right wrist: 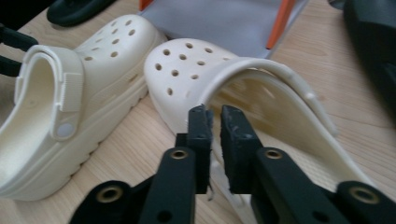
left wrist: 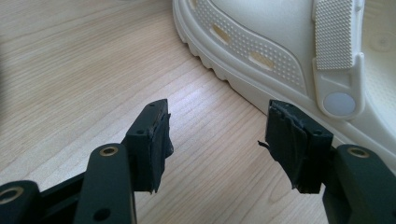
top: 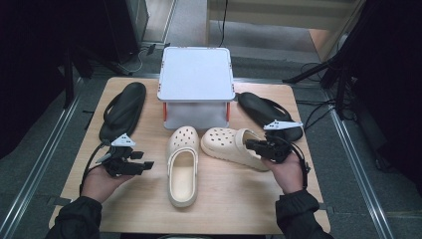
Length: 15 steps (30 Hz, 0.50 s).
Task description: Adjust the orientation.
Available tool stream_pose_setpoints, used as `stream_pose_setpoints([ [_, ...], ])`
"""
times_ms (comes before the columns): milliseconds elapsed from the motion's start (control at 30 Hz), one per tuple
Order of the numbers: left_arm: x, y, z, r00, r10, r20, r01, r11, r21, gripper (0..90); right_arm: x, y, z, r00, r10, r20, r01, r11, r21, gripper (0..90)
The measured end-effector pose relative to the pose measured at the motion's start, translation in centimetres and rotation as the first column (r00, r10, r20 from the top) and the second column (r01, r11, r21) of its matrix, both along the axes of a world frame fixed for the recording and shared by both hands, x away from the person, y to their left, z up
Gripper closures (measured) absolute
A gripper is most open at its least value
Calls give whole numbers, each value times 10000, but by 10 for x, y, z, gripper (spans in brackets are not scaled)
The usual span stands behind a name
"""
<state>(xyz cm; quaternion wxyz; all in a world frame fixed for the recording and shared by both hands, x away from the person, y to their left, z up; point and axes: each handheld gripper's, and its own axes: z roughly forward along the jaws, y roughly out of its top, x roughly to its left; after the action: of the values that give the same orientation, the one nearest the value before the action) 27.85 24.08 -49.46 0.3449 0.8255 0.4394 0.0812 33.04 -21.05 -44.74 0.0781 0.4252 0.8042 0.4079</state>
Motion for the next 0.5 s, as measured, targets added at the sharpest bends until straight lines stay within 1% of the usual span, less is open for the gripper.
stream_pose_setpoints([
  [67,0,-1,0,10000,70,54,-70,10000,-55,407,1,-4,-2,9999,-97,66,98,9998,-154,892],
  [100,0,0,0,10000,26,8,-26,10000,-30,407,2,-5,-3,9999,-139,55,140,9997,-185,900],
  [167,0,0,0,10000,19,5,-19,10000,-17,407,3,-5,-7,9998,-178,15,179,9993,-321,900],
  [267,0,-1,0,10000,-5,-5,5,10000,-8,407,7,-4,-13,9998,-189,59,192,9976,-670,900],
  [300,0,-1,-1,10000,62,47,-62,10000,12,407,8,-4,-14,9998,-209,35,211,9968,-773,900],
  [400,0,-1,-1,10000,54,15,-54,10000,-31,407,10,0,-19,9999,-137,-86,128,9958,-908,900],
  [500,0,-2,-1,10000,38,-5,-38,10000,-4,407,11,4,-21,10000,-4,-72,-3,9945,-1046,900],
])
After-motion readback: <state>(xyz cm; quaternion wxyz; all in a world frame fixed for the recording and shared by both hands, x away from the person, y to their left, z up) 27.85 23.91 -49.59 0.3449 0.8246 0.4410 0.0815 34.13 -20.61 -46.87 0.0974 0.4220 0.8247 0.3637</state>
